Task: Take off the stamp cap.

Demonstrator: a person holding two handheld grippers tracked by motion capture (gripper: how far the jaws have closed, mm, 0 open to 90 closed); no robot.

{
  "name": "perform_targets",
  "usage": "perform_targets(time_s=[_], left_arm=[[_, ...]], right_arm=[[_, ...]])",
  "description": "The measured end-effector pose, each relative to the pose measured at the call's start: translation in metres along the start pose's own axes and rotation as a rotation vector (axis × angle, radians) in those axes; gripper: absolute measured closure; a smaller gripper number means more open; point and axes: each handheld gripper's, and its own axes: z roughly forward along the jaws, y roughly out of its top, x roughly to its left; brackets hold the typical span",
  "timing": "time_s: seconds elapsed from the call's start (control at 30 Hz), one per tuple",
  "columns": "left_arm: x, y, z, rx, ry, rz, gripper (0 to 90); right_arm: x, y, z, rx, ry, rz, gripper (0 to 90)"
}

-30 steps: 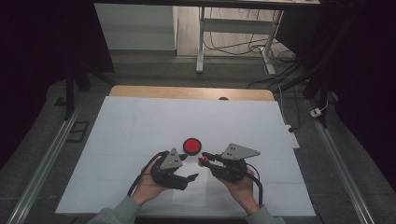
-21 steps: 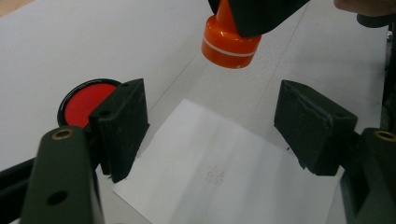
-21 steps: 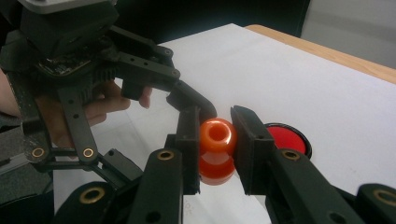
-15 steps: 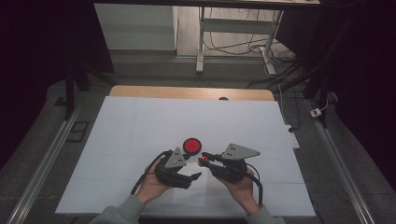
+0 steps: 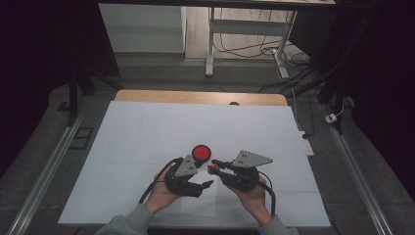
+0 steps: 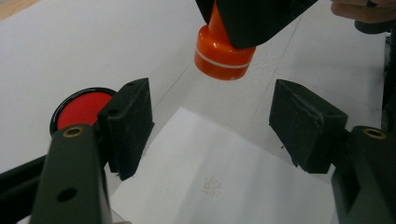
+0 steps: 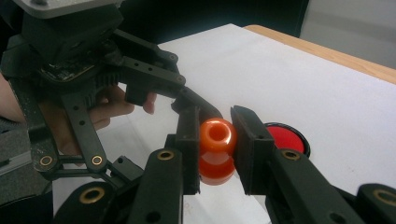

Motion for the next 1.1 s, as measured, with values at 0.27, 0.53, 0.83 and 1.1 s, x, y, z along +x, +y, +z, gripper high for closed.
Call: perform_targets(time_s=[0.27,0.53,0.83,1.1], left_arm=[[0.0003,0.0012,0.0023,-0.004,0.01,0.0,35.6],[0.0003,0.0028,0.0053,-0.009,0.017,0.002,39.8],[-0.0007,0.0049,0.0067,-0.019,0.012,0.01,47.1],[-0.0014,0.0058,0.0089,-0.021,0.016,0.018,52.8]], right_arm=[[0.0001,-0.0008,0.0009,0.006,0.003,0.003,71.9],[0.0002,-0.0009,0.001,0.009,0.003,0.001,71.9],[0.0005,-0.001,0.0014,0.013,0.001,-0.001,71.9],[0.0009,-0.0011,0.0017,0.013,0.002,-0.001,71.9]])
